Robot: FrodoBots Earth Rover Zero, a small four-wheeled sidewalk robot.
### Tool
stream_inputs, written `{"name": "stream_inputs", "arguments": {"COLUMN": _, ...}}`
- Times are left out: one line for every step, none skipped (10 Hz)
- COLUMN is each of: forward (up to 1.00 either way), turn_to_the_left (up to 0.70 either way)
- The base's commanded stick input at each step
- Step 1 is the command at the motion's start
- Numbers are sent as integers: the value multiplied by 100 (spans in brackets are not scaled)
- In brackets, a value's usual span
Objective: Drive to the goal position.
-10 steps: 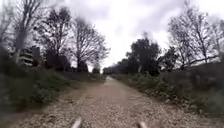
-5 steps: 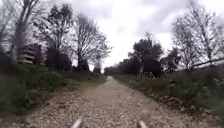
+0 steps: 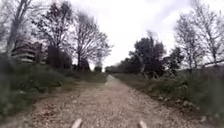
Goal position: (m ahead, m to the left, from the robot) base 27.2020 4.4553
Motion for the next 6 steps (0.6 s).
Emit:
{"name": "stream_inputs", "arguments": {"forward": 70, "turn_to_the_left": 0}}
{"name": "stream_inputs", "arguments": {"forward": 70, "turn_to_the_left": 0}}
{"name": "stream_inputs", "arguments": {"forward": 70, "turn_to_the_left": -35}}
{"name": "stream_inputs", "arguments": {"forward": 70, "turn_to_the_left": -35}}
{"name": "stream_inputs", "arguments": {"forward": 70, "turn_to_the_left": 0}}
{"name": "stream_inputs", "arguments": {"forward": 70, "turn_to_the_left": 0}}
